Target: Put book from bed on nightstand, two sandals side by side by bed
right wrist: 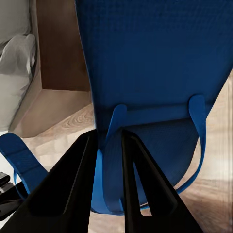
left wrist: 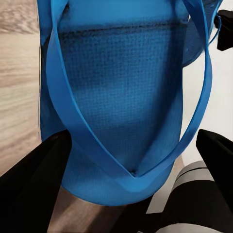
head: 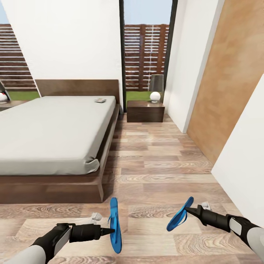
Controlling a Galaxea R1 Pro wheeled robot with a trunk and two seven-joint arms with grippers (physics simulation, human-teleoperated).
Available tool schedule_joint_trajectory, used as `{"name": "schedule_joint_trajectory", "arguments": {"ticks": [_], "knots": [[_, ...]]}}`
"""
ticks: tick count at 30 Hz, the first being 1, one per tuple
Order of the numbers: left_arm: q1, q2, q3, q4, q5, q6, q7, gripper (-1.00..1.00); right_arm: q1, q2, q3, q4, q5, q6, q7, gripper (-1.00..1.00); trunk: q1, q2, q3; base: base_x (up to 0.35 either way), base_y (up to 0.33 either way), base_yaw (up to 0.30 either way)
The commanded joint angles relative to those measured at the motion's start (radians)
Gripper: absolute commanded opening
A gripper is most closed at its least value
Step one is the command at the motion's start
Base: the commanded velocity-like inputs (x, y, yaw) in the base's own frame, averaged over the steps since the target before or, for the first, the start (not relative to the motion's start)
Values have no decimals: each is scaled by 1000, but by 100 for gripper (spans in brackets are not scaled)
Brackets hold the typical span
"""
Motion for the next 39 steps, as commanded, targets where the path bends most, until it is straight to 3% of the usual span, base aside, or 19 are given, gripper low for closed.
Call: {"name": "schedule_joint_trajectory", "arguments": {"ticks": [1, 12, 39], "knots": [[-1, 1, -6, -1, 10, 10, -1, -100, -1, 0, 5, 3, -13, 10, 1, -100, 0, 0, -1, 123, -232, 0], [-1, 0, -5, -1, 12, 10, -1, -100, -1, 0, 7, 3, -15, 4, -33, -100, 0, 0, -2, 129, -230, 50], [-1, 2, -4, -1, 12, 10, -4, -100, -1, 0, 8, 3, -16, 4, -35, -100, 0, 0, -9, 141, -184, 91]]}}
